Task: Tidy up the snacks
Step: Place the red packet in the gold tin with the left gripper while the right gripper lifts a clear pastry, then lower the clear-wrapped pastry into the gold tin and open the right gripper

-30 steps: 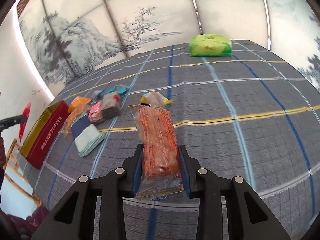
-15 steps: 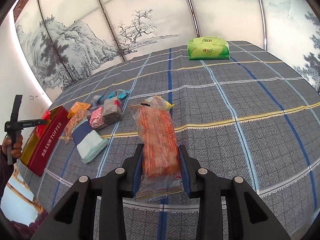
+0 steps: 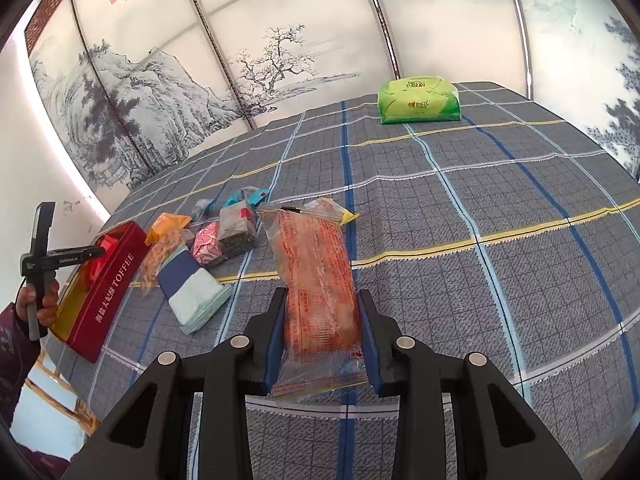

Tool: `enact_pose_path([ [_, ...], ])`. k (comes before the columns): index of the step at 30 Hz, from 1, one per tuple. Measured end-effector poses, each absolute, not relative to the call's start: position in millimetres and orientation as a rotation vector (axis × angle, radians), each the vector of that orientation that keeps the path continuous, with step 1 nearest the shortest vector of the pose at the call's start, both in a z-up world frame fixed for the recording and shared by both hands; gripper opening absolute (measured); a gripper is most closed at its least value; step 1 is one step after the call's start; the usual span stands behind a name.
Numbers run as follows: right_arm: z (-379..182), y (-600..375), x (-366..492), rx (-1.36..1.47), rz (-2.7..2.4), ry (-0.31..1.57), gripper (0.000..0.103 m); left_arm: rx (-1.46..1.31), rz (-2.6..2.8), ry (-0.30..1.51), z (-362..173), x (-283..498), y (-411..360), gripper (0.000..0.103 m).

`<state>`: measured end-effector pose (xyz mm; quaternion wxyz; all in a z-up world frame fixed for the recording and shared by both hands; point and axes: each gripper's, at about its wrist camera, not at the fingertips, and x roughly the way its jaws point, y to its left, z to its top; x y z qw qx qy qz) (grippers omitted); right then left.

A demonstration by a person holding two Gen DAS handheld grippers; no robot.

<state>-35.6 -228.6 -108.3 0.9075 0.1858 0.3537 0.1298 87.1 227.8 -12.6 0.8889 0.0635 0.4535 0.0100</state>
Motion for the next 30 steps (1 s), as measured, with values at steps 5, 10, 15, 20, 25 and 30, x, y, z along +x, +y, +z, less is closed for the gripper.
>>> enact_pose_path([
  [5, -107.2, -230.9, -38.9, 0.405, 0.27, 0.727, 0.035, 0.144, 0.035, 0.854, 4.9, 72.7, 222.2, 0.082],
  [10, -97.9, -219.4, -41.0, 0.402, 0.303, 0.716, 0.035, 0.091, 0.038, 0.825, 16.4, 51.0, 219.2, 0.082],
  [15, -84.2, -188.9, -33.1, 0.402, 0.391, 0.712, 0.035, 0.075, 0.047, 0.783, 24.6, 23.4, 207.6, 0.085],
  [20, -64.4, -143.6, -18.8, 0.389, 0.503, 0.709, 0.035, 0.061, 0.051, 0.746, 29.0, -1.4, 199.6, 0.091],
  [25, -38.2, -88.1, -1.6, 0.378, 0.625, 0.697, 0.035, 0.075, 0.06, 0.741, 29.4, -13.5, 197.4, 0.092],
  [30, -17.0, -31.3, 18.2, 0.37, 0.736, 0.7, 0.035, 0.106, 0.088, 0.725, 31.3, -23.8, 198.7, 0.093],
])
